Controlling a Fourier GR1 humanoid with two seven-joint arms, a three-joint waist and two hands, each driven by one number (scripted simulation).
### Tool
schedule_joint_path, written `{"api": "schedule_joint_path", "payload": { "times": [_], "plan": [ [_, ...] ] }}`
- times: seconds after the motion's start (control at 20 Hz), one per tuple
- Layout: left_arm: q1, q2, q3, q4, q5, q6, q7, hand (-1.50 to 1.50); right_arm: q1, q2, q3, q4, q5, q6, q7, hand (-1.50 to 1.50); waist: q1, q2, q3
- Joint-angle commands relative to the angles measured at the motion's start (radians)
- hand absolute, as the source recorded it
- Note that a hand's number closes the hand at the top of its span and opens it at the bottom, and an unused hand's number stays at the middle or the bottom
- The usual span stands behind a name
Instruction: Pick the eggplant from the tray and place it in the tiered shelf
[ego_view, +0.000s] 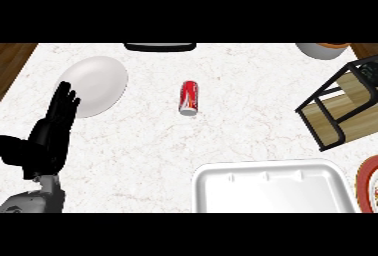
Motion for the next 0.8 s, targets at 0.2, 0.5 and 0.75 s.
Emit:
{"api": "schedule_joint_path", "payload": {
  "times": [0.2, 0.5, 0.75],
  "plan": [
    [0.020, -0.002, 0.003, 0.019, -0.007, -0.008, -0.035, 0.00, 0.121, -0.179, -0.070, 0.131, -0.036, 0.173, -0.062, -1.50, 0.001, 0.006, 0.004],
    [0.020, -0.027, -0.016, 0.004, -0.013, 0.003, -0.033, 0.00, 0.171, -0.233, -0.090, 0.151, -0.048, 0.280, -0.110, -1.50, 0.008, 0.007, 0.006],
    [0.019, -0.006, -0.008, -0.012, -0.005, -0.015, -0.012, 0.00, 0.221, -0.228, -0.102, 0.160, -0.053, 0.290, -0.158, -1.50, 0.013, 0.007, 0.008]
  ]
}}
